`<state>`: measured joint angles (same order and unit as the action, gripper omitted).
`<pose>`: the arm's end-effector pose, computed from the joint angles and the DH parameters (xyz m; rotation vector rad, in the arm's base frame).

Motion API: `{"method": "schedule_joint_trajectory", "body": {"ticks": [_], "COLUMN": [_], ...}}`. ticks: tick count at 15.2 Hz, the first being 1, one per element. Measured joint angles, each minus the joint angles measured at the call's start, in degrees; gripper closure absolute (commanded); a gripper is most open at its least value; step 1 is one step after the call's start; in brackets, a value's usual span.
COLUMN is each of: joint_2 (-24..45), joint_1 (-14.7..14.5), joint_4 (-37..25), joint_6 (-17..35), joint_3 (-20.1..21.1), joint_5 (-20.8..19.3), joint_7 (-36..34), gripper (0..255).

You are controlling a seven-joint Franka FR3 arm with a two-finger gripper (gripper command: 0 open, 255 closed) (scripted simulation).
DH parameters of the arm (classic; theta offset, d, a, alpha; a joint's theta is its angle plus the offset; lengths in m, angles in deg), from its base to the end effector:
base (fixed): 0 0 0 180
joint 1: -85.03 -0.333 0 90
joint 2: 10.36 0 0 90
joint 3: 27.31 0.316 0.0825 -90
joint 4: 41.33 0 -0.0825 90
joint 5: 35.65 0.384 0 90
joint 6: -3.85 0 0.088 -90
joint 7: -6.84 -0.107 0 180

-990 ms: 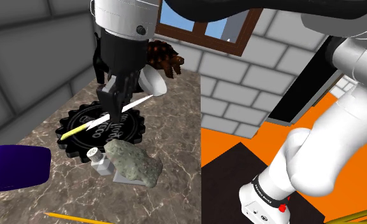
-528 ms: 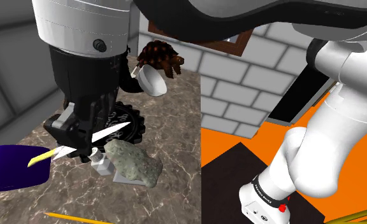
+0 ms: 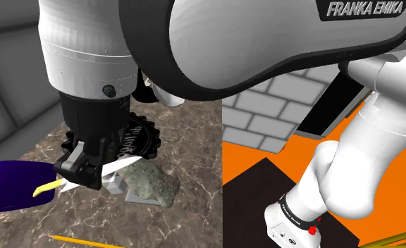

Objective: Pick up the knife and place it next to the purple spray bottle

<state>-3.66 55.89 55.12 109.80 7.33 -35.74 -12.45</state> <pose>0.2794 0.5317 0.5396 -2.8232 -1.1463 -0.0140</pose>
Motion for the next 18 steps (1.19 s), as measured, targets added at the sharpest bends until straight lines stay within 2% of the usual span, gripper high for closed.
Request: {"method": "schedule_joint_trajectory", "body": {"ticks": [18], "joint_2": [2.19], "joint_1": [-0.17], "joint_4": [11.46], "joint_6": [13.21], "joint_3": [-0.24], "joint_5": [-1.37], "joint_7": [-0.4], "gripper": [255]}}
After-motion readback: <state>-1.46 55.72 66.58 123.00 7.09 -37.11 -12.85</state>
